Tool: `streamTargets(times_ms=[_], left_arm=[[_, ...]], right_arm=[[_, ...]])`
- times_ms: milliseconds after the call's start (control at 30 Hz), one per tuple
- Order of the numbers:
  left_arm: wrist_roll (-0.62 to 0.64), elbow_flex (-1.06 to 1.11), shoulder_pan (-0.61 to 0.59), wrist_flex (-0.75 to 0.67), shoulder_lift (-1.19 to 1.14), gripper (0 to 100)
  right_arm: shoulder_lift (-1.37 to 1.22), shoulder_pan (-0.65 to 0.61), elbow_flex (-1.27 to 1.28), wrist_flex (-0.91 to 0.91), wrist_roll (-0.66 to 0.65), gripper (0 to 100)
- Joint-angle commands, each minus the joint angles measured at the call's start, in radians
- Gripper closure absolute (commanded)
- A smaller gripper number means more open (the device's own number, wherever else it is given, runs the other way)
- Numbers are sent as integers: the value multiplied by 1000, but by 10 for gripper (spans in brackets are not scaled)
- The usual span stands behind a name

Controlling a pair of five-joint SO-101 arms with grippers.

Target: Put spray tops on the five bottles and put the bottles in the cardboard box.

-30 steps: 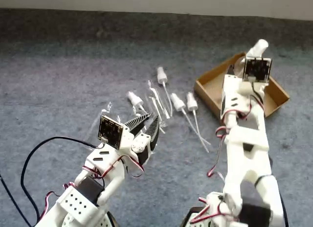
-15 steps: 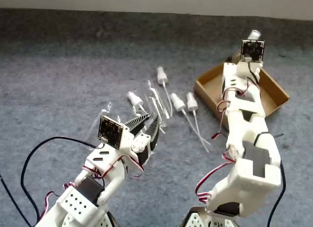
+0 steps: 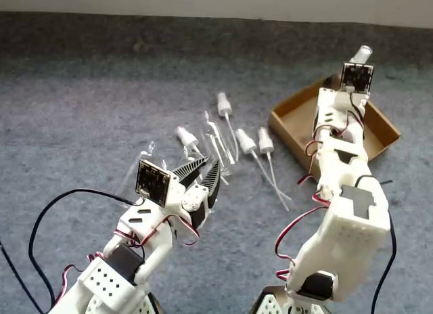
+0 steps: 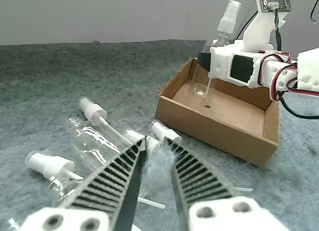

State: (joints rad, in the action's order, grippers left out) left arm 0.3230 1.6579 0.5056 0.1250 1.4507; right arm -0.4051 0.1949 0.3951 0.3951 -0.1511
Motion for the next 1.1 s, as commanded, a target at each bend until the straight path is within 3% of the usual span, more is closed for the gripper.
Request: streamTargets(times_ms=[0, 333, 667, 1067], left_arm=[[-11, -4, -16, -18, 10, 990], [-11, -4, -16, -18, 10, 990], [-11, -2, -16, -18, 10, 990], [-11, -2, -16, -18, 10, 990]], right_arm=[[-7, 5, -70, 36, -11, 872], [-21, 7, -65, 31, -17, 860], [-19, 10, -62, 28, -18, 698], [4, 8, -65, -44, -20, 687]])
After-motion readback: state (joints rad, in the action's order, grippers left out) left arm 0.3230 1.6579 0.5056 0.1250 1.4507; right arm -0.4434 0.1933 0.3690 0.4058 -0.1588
